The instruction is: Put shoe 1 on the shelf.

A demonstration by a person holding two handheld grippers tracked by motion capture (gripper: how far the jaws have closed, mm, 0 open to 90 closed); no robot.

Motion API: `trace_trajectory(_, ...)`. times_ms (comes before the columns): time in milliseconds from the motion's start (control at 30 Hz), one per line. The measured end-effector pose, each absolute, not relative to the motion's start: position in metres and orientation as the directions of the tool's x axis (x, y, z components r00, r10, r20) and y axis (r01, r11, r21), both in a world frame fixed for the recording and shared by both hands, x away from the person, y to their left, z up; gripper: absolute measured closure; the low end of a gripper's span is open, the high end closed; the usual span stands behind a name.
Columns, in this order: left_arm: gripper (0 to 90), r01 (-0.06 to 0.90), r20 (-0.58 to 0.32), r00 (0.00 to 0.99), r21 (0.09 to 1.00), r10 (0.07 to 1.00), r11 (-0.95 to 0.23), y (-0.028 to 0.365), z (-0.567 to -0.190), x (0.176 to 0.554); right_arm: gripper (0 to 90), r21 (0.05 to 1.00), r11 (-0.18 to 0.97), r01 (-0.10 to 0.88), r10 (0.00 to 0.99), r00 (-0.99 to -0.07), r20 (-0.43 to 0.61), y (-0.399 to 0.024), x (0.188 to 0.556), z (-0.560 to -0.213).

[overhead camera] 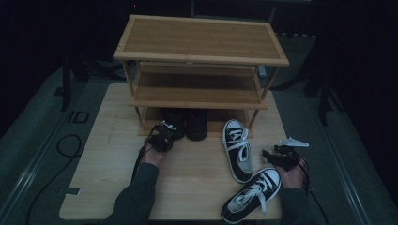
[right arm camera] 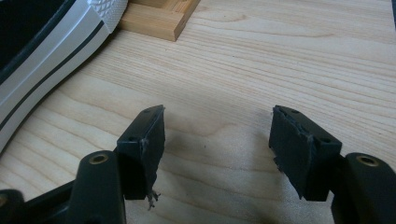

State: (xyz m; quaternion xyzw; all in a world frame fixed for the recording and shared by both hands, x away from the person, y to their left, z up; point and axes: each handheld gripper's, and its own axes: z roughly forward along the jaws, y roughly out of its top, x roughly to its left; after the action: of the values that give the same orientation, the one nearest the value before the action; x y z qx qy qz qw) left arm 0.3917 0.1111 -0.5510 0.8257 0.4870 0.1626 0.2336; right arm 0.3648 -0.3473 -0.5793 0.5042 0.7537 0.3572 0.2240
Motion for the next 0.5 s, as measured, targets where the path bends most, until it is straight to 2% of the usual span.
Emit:
trace_trajectory(100, 88.6, 0.727, 0.028, 0.479, 0.547, 0.878, -0.414, 0.113, -0.551, 0.391, 35.5, 0.764, 0.236, 0.600, 0.920, -0.391, 0.023, -0.347, 0.365, -0.579)
trace_trajectory(500, 64.3, 0.686, -0.001, 0.507, 0.605, 0.862, -0.403, 0.140, -0.543, 0.374, 35.5, 0.764, 0.236, 0.601, 0.920, -0.391, 0.024, -0.347, 0.365, -0.579)
